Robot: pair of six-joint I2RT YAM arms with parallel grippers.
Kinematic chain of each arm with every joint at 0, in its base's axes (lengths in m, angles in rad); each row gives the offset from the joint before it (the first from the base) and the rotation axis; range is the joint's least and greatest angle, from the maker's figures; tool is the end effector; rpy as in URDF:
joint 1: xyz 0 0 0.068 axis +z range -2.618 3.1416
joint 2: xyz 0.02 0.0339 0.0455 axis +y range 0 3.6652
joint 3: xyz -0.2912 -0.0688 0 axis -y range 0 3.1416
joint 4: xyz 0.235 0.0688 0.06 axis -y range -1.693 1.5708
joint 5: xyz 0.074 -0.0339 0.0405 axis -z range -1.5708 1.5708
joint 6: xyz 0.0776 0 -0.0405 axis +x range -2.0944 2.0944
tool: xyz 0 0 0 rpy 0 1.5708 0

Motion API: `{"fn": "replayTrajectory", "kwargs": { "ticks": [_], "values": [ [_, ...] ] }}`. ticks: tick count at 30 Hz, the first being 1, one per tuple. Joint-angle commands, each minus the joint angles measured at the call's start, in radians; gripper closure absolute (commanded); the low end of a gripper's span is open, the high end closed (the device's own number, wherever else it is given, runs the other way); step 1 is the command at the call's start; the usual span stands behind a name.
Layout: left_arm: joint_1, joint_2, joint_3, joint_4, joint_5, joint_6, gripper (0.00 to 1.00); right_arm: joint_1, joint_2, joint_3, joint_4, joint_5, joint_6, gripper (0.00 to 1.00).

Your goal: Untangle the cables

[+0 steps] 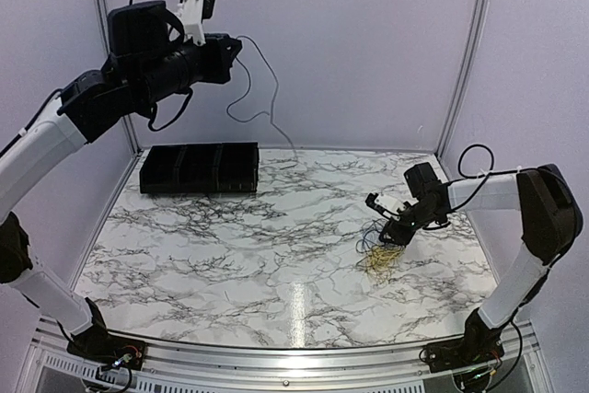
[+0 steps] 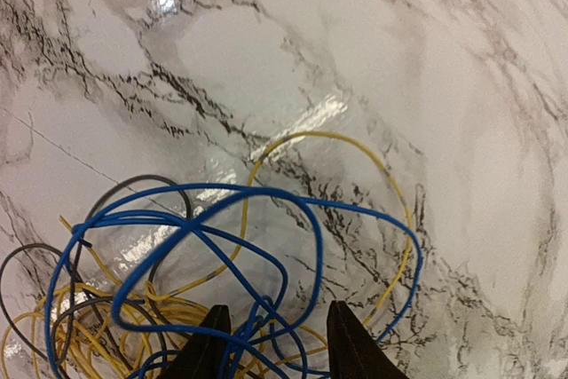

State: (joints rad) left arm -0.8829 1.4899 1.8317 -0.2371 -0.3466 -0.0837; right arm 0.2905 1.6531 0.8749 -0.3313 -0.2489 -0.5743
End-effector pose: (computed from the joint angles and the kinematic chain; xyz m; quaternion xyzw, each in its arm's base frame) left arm 0.2387 -0.2490 0.5544 0.1384 0.6570 -0.2380 0.7018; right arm 0.3010 0.1099 0.1479 -0.4306 0.8652 0.0875 0.2416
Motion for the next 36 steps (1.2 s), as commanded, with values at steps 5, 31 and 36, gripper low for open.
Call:
{"fn": "replayTrajectory", "kwargs": {
  "ticks": [5,31,36],
  "values": [
    [0.003,-0.014,-0.144,-0.027,-0.028,-0.074,1.0,-0.008,-0.137,0.276,-0.234,-0.056,-0.072,0.46],
    [0.372,0.085,-0.164,-0.103,-0.105,-0.161,1.0,-0.007,-0.295,0.471,-0.42,-0.082,-0.132,0.38],
    [0.445,0.133,-0.121,-0.108,-0.098,-0.113,1.0,-0.007,-0.296,0.451,-0.426,-0.087,-0.134,0.39]
  ]
}}
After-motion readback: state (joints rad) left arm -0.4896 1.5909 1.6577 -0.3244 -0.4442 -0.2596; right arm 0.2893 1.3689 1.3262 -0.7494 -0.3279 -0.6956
